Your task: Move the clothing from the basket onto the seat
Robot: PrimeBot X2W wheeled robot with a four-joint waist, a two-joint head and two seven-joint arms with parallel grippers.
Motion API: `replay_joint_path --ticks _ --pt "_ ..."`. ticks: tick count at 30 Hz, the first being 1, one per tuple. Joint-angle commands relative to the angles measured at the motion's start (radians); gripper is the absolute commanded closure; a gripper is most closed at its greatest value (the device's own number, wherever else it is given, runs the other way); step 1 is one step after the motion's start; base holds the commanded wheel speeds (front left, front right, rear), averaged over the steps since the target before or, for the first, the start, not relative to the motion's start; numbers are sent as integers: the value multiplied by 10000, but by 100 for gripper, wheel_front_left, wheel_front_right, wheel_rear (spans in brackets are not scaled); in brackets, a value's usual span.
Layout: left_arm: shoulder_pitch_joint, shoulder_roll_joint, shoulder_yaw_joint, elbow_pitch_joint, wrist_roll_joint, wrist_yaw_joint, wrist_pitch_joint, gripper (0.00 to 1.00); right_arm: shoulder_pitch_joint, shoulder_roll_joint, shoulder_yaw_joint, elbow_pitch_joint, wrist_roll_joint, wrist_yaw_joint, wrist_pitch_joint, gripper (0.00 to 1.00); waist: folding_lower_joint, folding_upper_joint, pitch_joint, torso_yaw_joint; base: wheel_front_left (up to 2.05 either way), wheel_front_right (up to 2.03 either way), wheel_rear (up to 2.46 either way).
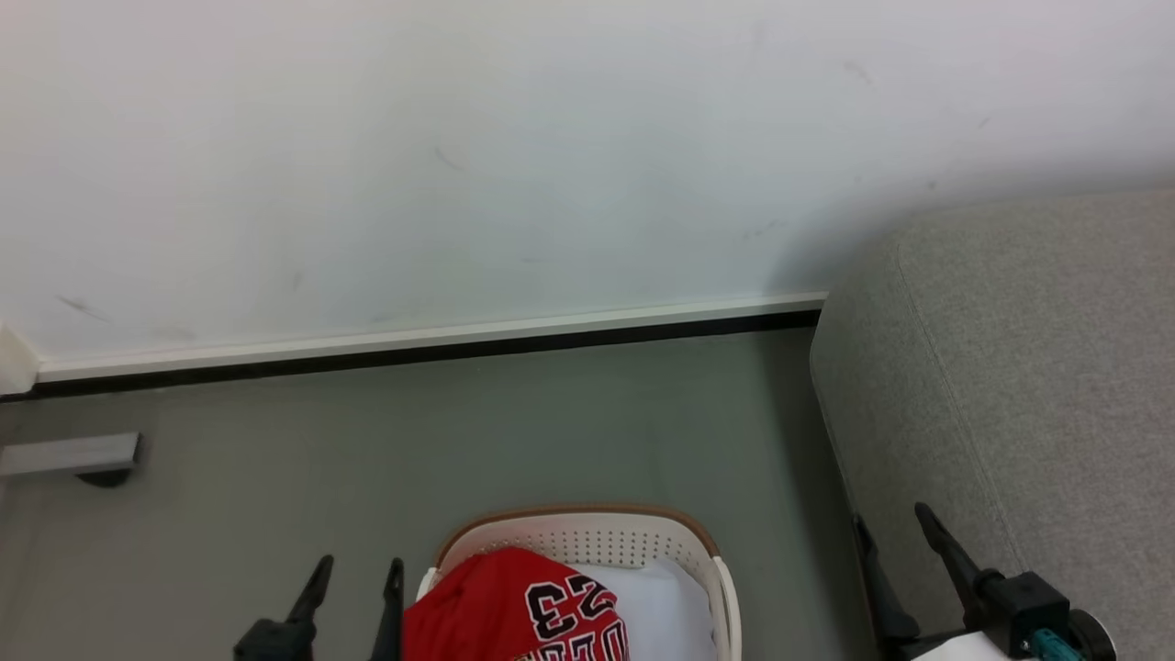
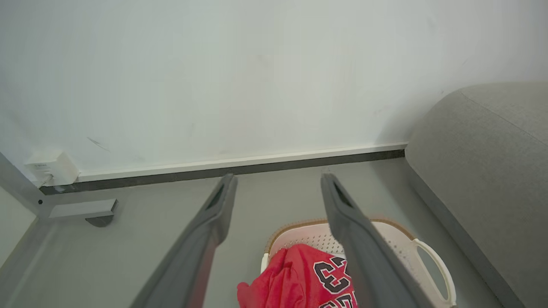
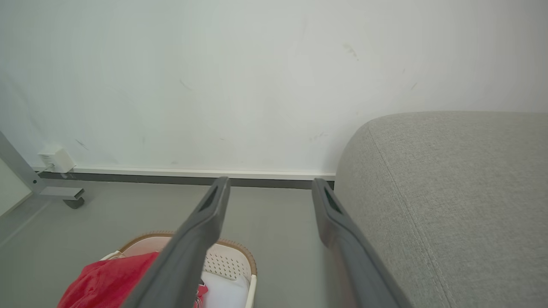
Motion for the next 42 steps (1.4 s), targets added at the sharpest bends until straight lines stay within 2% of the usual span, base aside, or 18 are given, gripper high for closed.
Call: replay_joint_path --ticks 1,14,24,33,42 --pt "-200 31 -90 280 142 -28 -7 0 -221 -56 10 -101 -79 -21 0 0 0 0 381 -131 0 0 0" --pt "-2827 28 -1383 4751 838 -18 -7 0 -1219 -49 47 -790 -146 -21 3 0 0 0 2563 -636 0 0 0" --pt "-4770 31 -1528 7561 856 751 -6 0 -1735 -49 214 -1332 -121 -21 3 0 0 0 3856 -999 0 0 0" --pt "-5662 328 -1600 8773 935 1573 -7 0 -1908 -49 305 -1565 -134 -21 3 0 0 0 4409 -1147 0 0 0" --pt "-6156 363 -1672 9061 717 1742 -7 0 -1977 -49 356 -1660 -65 -21 3 0 0 0 4830 -1174 0 0 0"
